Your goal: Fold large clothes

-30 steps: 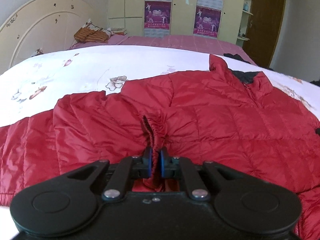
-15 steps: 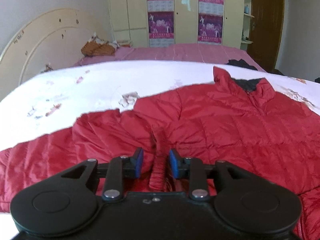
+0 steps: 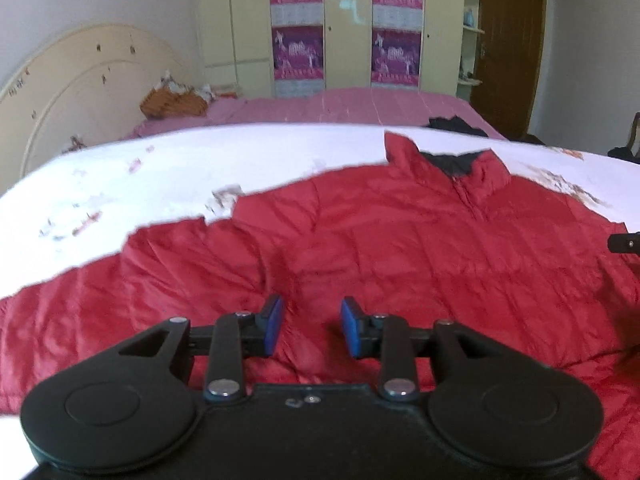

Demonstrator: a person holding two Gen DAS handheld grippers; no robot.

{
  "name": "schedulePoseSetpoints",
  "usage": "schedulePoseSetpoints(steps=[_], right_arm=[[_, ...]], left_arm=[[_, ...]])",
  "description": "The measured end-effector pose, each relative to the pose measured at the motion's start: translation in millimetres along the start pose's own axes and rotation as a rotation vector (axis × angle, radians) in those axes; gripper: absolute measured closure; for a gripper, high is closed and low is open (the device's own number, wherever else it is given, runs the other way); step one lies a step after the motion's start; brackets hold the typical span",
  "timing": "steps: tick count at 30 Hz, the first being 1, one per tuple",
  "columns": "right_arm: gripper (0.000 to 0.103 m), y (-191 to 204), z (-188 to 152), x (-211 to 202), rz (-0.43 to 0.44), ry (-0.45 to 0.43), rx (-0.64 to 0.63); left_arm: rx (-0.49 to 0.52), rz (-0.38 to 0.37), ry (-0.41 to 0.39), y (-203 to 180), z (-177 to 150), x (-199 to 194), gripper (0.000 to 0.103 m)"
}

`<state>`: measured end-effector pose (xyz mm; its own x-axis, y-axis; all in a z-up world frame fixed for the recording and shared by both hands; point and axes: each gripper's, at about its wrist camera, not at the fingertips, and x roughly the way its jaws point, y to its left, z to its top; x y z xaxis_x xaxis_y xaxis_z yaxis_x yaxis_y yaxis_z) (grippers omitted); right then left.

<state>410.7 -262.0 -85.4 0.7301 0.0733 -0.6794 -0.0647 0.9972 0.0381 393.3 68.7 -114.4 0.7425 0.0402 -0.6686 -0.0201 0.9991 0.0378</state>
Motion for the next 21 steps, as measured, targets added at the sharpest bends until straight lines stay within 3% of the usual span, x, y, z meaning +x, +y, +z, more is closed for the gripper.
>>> schedulePoseSetpoints(steps=[6, 11, 21], right_arm=[[0.048, 7, -18, -1, 0.032, 0.039, -0.018], [0.048, 3, -38, 11, 0.023, 0.105, -0.053], [0.048, 9, -41, 16, 0.002, 0.109, -0.096]], left_arm=[[-0.005, 0.005, 0.074, 0, -8, 21, 0.071], [0.009, 0.021, 0.077, -4, -9, 25, 0.071], [0.021, 0.05, 0.093, -9, -7, 25, 0.071]])
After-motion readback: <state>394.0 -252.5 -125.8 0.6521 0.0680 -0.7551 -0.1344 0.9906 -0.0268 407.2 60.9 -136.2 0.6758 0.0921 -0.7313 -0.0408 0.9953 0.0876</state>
